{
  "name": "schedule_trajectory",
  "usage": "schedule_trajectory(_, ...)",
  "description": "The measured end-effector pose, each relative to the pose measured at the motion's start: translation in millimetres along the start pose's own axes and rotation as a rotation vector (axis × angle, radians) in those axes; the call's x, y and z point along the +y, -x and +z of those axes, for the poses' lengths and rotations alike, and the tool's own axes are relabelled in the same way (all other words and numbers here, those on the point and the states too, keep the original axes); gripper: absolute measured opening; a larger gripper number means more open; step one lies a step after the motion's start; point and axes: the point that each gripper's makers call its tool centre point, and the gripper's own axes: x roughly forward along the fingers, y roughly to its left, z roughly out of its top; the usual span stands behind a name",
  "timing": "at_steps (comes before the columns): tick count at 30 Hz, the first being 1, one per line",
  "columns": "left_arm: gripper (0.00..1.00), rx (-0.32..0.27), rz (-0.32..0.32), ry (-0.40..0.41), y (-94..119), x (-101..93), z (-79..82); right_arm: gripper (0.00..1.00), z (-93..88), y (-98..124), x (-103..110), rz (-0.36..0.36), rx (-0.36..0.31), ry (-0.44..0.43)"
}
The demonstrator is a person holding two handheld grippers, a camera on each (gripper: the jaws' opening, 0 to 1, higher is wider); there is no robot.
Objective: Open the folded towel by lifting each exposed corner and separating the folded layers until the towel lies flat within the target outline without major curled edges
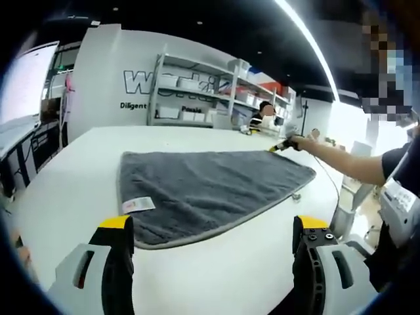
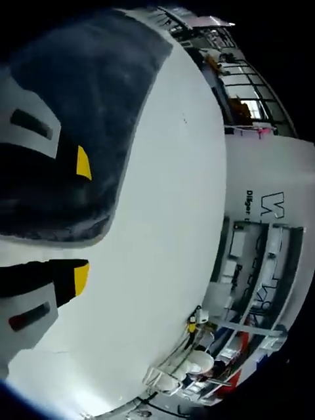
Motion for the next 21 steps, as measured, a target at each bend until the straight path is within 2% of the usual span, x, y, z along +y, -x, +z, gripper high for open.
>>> schedule_trajectory(4, 0.99, 0.002, 0.004, -0.001, 0, 0.8, -0.9, 0.66, -11.1, 32, 24, 0.066, 0.065, 0.104)
schedule_trajectory(8, 0.99, 0.0, 0.014, 0.002, -1, 2.3, -2.3, 0.75, -32.9, 62, 57, 0.155, 0.127, 0.15)
schedule_trajectory(11, 0.99, -0.023, 0.009, 0.022, -2, 1.2, -0.8, 0.87, -43.6, 86, 75, 0.168, 0.12, 0.203)
schedule_trajectory(13, 0.99, -0.027, 0.001, 0.024, -3, -0.6, -0.5, 0.9, -48.0, 98, 85, 0.184, 0.108, 0.216)
schedule_trajectory(14, 0.99, -0.032, 0.0, 0.027, -3, -1.3, 0.4, 0.91, -50.2, 108, 95, 0.216, 0.088, 0.23)
schedule_trajectory(16, 0.99, -0.037, -0.005, 0.026, -3, -2.9, 2.0, 0.96, -54.4, 121, 107, 0.245, 0.069, 0.216)
schedule_trajectory(19, 0.99, -0.051, -0.011, 0.029, 0, -2.8, 5.4, 0.95, -58.4, 136, 117, 0.257, 0.018, 0.211)
schedule_trajectory(21, 0.99, -0.055, -0.007, 0.029, 1, -2.0, 5.8, 0.96, -68.6, 145, 119, 0.252, 0.018, 0.217)
